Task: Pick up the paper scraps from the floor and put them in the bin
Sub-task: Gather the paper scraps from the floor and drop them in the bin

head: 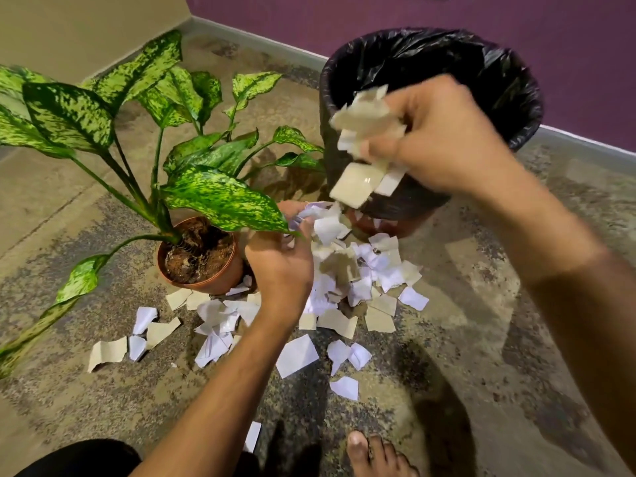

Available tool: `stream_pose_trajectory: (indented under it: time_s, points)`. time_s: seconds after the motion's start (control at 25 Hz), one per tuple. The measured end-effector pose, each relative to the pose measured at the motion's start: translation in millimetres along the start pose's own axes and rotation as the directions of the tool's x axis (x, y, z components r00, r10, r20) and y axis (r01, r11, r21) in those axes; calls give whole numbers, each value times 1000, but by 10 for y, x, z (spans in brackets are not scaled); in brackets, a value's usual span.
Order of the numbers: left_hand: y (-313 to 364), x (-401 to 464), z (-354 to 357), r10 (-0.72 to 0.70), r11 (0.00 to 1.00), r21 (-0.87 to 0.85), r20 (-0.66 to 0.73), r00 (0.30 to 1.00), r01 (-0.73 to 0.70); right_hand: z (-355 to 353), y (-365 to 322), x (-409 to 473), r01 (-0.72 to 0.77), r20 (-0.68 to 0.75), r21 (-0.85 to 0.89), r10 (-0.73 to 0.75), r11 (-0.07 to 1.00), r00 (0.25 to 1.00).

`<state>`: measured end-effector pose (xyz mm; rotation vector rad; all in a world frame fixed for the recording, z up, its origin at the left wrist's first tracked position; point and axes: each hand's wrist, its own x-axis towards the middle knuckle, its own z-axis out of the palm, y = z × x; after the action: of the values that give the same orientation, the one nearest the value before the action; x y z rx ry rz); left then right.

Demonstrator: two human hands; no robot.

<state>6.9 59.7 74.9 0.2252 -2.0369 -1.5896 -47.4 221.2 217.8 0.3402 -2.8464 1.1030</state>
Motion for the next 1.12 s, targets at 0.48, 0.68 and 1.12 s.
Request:
stream_pose_trajectory:
  time_s: [0.48, 0.68, 1.12]
  points:
    - [699, 298, 471, 374, 925, 57, 34, 927, -376, -102, 673, 343, -187, -186, -116, 164, 975, 969]
    - [985, 553, 755, 373, 922, 80, 82, 924, -380, -161, 757, 305, -166, -194, -131, 138, 977, 971]
    - [763, 97, 812, 404, 864, 183, 307, 862, -470, -2, 617, -60, 56, -518, 14, -41, 998, 854]
